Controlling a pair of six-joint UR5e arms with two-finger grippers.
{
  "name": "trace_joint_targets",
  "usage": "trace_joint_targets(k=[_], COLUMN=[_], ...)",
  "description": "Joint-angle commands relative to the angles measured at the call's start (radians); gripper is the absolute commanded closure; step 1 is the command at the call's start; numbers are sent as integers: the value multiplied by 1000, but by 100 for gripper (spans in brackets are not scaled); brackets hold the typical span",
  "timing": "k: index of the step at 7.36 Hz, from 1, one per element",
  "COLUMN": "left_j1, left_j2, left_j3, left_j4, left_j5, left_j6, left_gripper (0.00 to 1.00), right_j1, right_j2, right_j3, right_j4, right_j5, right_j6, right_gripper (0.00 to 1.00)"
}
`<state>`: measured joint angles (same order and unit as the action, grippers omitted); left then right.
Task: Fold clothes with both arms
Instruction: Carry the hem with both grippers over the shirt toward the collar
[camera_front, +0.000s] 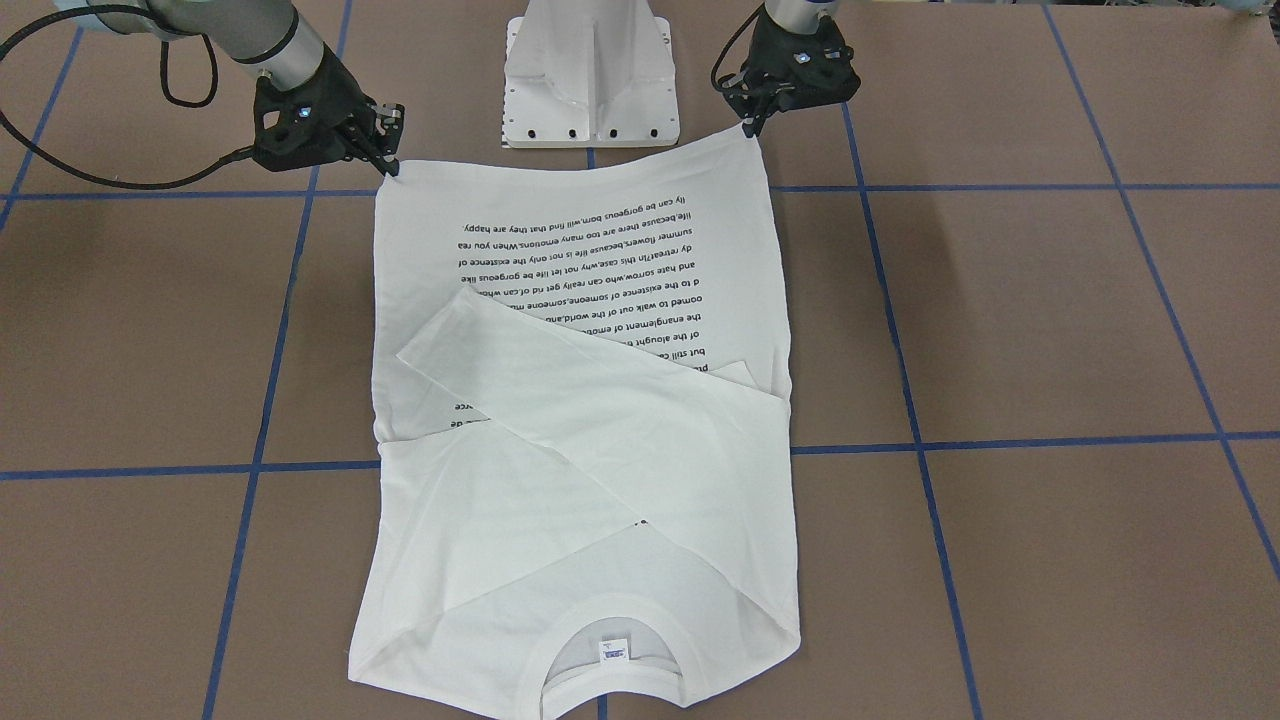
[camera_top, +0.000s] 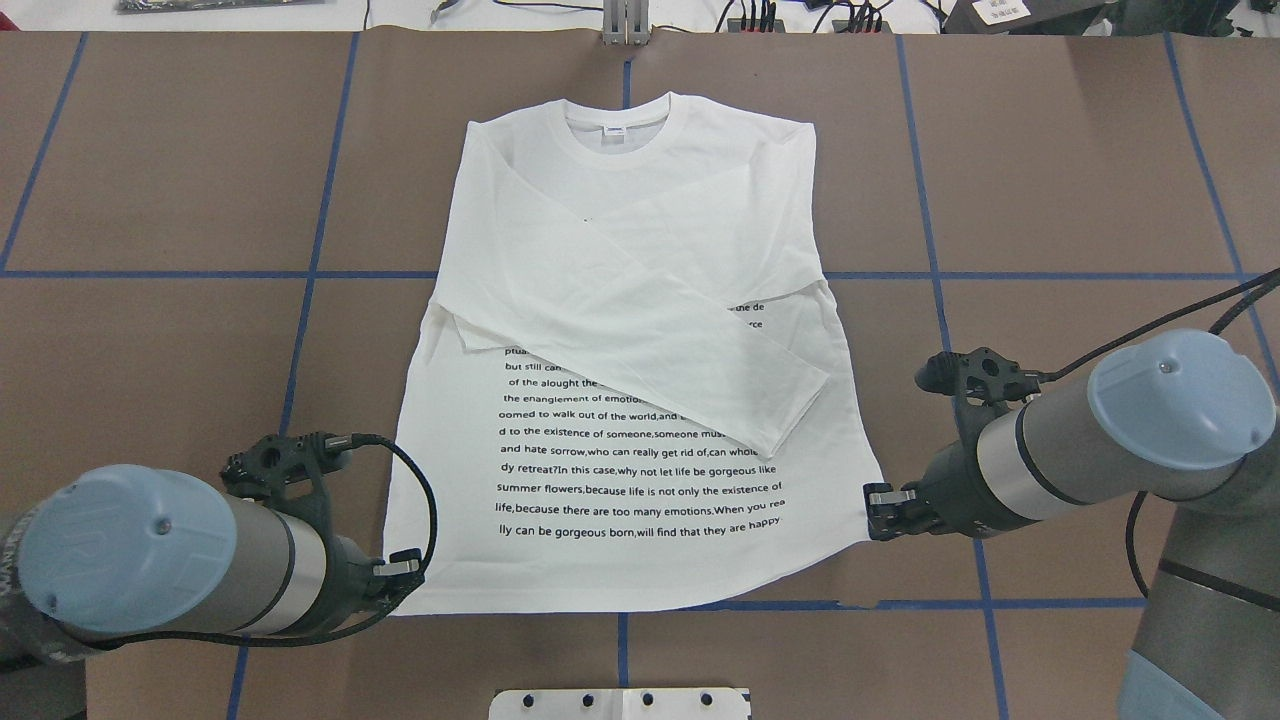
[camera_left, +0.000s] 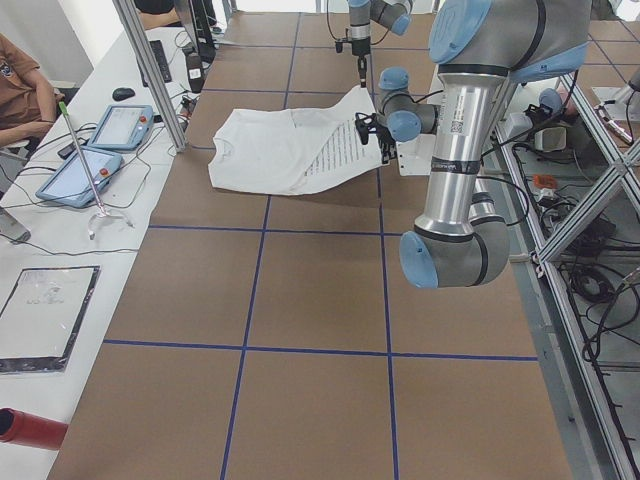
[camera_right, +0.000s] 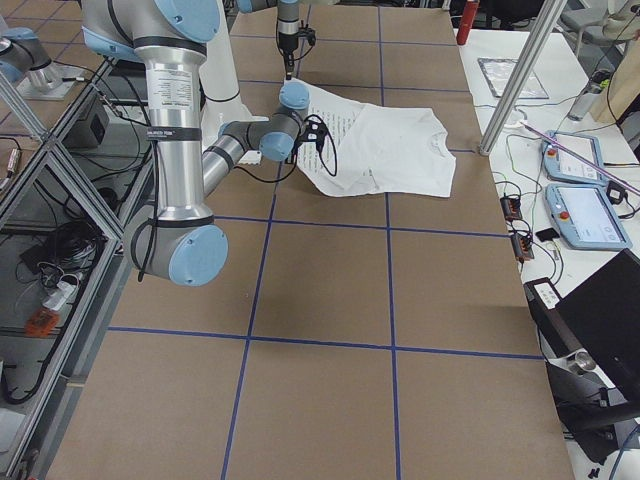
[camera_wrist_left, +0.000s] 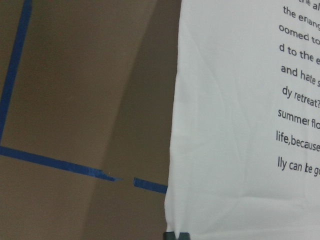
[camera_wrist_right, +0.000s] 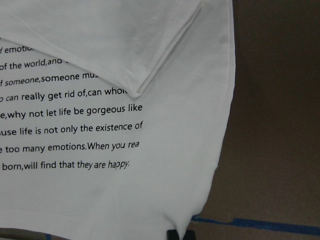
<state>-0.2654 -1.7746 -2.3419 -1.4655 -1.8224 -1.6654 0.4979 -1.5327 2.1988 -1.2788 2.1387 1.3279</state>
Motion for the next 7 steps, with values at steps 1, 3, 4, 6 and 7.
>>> trace_joint_targets(k=[1, 3, 4, 6, 7], left_j1=[14, 63, 77, 100, 107], left_j2=[1, 4, 4, 1, 4], left_j3=[-22, -54, -83, -117, -137], left_j4=[27, 74, 123, 181, 197], left_j5=[-11, -12, -46, -84, -86], left_j6=[0, -5, -10, -10, -10], left_gripper=[100, 100, 100, 100, 100], right_j1=[5, -10, -12, -21, -22], right_j2=[-39, -44, -44, -43, -43], right_j3=[51, 67, 73, 88, 111], right_j4=[-1, -1, -1, -1, -1], right_j5=[120, 206, 233, 302, 332], right_j6=[-7, -9, -9, -9, -9], right_gripper=[100, 100, 100, 100, 100])
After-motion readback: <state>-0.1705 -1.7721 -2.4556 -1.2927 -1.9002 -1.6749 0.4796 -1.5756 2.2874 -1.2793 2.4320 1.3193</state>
